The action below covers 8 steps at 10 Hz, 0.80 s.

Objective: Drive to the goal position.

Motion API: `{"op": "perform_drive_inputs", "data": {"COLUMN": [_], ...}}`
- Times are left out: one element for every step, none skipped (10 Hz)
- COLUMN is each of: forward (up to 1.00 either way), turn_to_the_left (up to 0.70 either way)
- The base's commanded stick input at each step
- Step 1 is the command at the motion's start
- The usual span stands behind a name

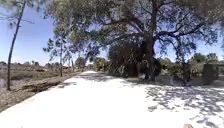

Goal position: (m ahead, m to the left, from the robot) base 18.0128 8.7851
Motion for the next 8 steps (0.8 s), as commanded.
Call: {"op": "perform_drive_inputs", "data": {"forward": [0.00, 0.00, 0.00, 0.00, 0.03, 0.29, 0.70, 0.70], "turn_to_the_left": [0.00, 0.00, 0.00, 0.00, 0.00, 0.00, 0.00, 0.00]}}
